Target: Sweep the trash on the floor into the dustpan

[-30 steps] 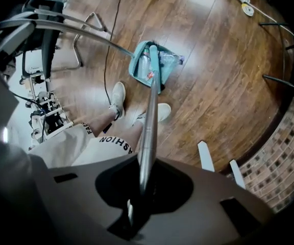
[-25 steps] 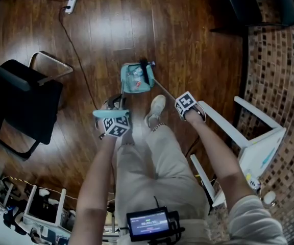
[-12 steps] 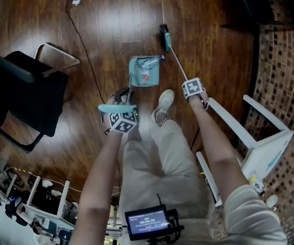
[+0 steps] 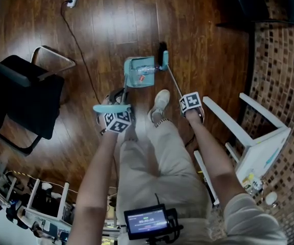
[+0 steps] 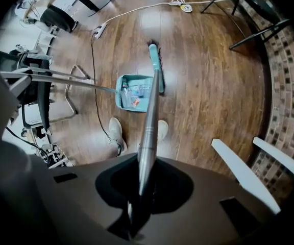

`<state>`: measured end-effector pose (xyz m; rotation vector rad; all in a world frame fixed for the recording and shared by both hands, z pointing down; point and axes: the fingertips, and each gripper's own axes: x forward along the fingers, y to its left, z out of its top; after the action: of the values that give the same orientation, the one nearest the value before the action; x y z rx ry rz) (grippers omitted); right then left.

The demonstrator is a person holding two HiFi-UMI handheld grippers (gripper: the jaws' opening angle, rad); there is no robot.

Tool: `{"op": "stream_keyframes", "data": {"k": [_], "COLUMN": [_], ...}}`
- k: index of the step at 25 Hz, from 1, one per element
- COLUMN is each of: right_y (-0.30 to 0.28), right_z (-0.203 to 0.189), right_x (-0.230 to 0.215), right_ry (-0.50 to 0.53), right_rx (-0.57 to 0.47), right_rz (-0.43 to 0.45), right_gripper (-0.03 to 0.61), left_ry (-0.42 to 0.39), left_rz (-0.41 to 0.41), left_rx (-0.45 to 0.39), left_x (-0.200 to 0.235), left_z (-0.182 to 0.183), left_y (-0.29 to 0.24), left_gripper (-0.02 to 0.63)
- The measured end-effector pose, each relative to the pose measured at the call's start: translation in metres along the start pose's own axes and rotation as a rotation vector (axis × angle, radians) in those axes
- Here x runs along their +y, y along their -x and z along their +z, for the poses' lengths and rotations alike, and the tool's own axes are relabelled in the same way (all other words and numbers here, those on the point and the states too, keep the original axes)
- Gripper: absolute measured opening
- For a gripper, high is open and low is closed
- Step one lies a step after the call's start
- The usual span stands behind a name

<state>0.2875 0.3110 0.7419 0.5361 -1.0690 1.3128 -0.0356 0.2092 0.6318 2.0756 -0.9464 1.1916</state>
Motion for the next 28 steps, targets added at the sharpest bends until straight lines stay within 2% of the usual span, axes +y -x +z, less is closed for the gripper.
{"op": "stream_keyframes", "data": {"k": [4, 8, 13, 16, 18, 19, 21, 23, 26, 28], "right_y": [-0.016, -0.027, -0.026, -0.019, -0.011, -0.008, -0.004, 0.0, 0.013, 0.019], "right_z": [-0.036, -0.063, -0.069, -0.074, -0.079, -0.081, -0.084, -0.087, -0.089, -0.091], "right_x": [0.005, 0.034, 0.061, 0.062, 0.06, 0.06, 0.064, 0.062, 0.047, 0.045], "right_ry": [0.021, 0.077, 0.095, 0.067, 0.05, 0.045, 0.035, -0.002, -0.097, -0.147], "right_rx": [0.023, 0.072, 0.053, 0.026, 0.01, -0.001, -0.041, -0.065, -0.081, -0.112], "right_rz": [0.021, 0.074, 0.099, 0.113, 0.119, 0.12, 0.135, 0.17, 0.211, 0.218], "right_gripper": [0.044, 0.044, 0.044, 0.044, 0.044, 0.044, 0.044, 0.044, 0.044, 0.044], "left_ry": [-0.009, -0.008, -0.01, 0.024, 0.063, 0.079, 0.109, 0.175, 0.388, 0.482], "left_rz": [0.003, 0.009, 0.014, 0.008, -0.01, -0.011, 0.004, 0.017, -0.013, -0.029], "left_rx": [-0.004, -0.002, -0.003, -0.002, 0.016, 0.029, 0.041, 0.027, 0.036, 0.059], "left_x": [-0.001, -0.003, -0.003, -0.003, -0.006, -0.007, -0.007, -0.006, -0.013, -0.015], "left_z": [0.003, 0.002, -0.003, -0.01, -0.018, -0.024, -0.034, -0.038, -0.054, -0.074], "left_y": [0.0, -0.001, 0.004, 0.005, 0.005, 0.008, 0.019, 0.025, 0.022, 0.033], "left_gripper": [0.08, 0.081, 0.08, 0.086, 0.143, 0.213, 0.242, 0.262, 0.305, 0.314]}}
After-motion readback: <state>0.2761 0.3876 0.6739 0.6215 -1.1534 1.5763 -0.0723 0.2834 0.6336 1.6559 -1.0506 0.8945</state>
